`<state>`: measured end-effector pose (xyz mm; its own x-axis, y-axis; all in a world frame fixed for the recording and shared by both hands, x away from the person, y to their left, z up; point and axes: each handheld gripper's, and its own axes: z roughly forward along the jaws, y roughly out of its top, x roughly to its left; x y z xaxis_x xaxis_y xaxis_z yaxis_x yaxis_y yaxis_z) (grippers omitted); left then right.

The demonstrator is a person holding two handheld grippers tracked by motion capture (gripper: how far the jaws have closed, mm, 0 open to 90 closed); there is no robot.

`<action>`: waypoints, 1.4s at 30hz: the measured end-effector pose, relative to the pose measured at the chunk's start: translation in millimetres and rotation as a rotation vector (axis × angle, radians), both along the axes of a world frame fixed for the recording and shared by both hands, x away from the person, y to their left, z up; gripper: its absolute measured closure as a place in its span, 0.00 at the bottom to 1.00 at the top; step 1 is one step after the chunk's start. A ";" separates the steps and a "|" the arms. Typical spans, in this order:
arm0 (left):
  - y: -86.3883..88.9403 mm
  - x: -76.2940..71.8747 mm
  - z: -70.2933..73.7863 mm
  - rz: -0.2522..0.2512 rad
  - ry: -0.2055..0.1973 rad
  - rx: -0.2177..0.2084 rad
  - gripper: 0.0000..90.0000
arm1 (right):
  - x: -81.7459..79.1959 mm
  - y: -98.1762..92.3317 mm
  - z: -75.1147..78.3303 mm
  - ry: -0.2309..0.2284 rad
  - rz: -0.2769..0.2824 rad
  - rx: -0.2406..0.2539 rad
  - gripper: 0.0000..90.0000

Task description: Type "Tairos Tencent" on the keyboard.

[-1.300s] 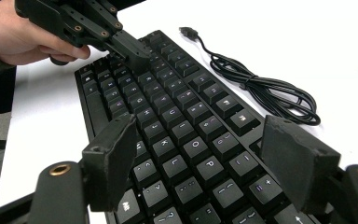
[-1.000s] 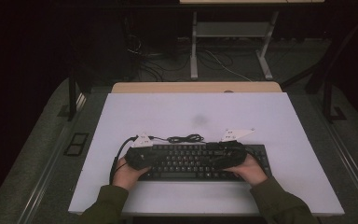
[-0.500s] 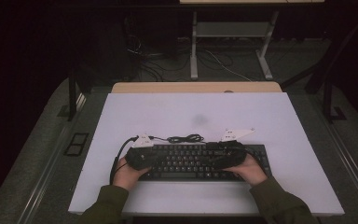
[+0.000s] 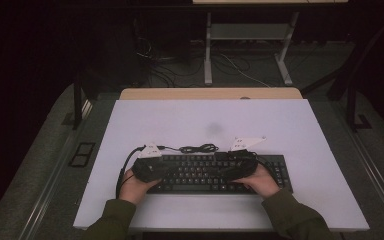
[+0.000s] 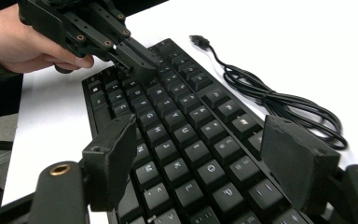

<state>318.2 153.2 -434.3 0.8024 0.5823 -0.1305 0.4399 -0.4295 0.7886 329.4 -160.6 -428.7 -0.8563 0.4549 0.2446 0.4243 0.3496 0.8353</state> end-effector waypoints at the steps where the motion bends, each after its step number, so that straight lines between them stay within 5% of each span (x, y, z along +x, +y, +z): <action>1: 0.2 -0.5 0.2 0.003 -0.001 -0.005 0.90 | 0.1 1.9 -0.1 0.000 0.006 0.001 0.30; 19: -0.7 -4.5 0.7 0.028 -0.009 -0.020 0.49 | 0.3 27.9 -2.1 0.011 0.066 -0.001 0.38; 27: -2.9 -4.4 -1.5 0.037 -0.018 -0.006 0.39 | -0.6 37.9 -2.3 0.041 0.093 0.002 0.55; 42: -3.3 -4.7 -1.9 0.035 -0.026 -0.003 0.37 | -6.9 44.8 -5.7 0.052 0.136 -0.077 0.98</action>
<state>313.5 149.9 -436.2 0.7844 0.6101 -0.1117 0.4341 -0.4114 0.8014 322.5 -115.8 -434.4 -0.8983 0.3551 0.2588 0.4105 0.4686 0.7822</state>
